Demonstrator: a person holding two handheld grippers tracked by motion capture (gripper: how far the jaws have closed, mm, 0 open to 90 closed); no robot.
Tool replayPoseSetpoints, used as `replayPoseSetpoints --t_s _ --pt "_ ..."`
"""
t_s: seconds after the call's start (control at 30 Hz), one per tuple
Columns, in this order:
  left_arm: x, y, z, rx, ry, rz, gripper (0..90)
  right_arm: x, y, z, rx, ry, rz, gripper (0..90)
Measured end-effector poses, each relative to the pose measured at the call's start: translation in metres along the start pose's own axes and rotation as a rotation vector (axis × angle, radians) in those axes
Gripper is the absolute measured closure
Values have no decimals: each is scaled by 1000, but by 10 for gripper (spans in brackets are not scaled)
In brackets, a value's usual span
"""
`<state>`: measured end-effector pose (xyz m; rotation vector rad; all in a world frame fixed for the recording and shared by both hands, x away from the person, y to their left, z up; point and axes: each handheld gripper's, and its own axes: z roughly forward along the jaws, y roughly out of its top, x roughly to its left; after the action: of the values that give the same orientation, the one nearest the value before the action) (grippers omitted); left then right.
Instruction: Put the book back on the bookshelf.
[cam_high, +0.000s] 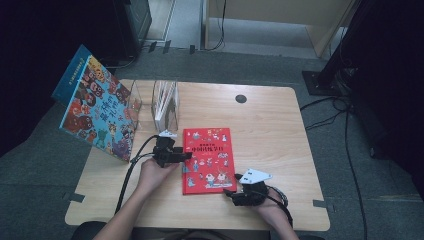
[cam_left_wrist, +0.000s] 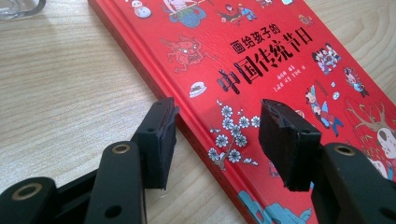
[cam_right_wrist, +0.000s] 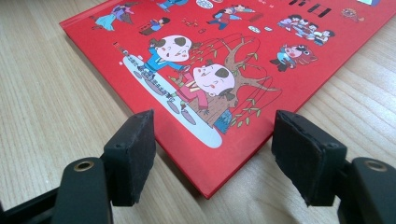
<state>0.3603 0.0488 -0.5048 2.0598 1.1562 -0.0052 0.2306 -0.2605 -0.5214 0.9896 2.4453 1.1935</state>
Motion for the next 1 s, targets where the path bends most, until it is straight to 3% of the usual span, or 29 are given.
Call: replayPoseSetpoints --t_s 0.13,0.37,0.47,0.6,0.67,0.77,0.87,0.93,1.0 --pt "0 1 -3 27 -4 3 466 -2 1 -1 2 8 10 324" --pt "-5 -6 -8 65 -14 73 479 -6 3 -6 -21 13 16 381" --pt "-4 -8 -11 63 -21 52 480 -11 6 -6 -21 -14 47 360" --pt "-5 -10 -12 65 -23 55 481 -21 11 -2 -30 -47 98 361" --pt "-5 -11 -12 60 -28 54 480 -27 13 -1 -29 -31 124 408" --pt "-6 -13 -12 56 -36 48 473 -35 14 2 -28 -19 174 408" --pt "-7 -14 -12 62 -40 45 468 -39 15 4 -16 -42 173 403" --pt "-7 -15 -13 55 -42 47 467 -41 19 7 21 -47 161 402" --pt "-7 -17 -13 43 -39 57 469 -46 25 10 51 -27 195 393"
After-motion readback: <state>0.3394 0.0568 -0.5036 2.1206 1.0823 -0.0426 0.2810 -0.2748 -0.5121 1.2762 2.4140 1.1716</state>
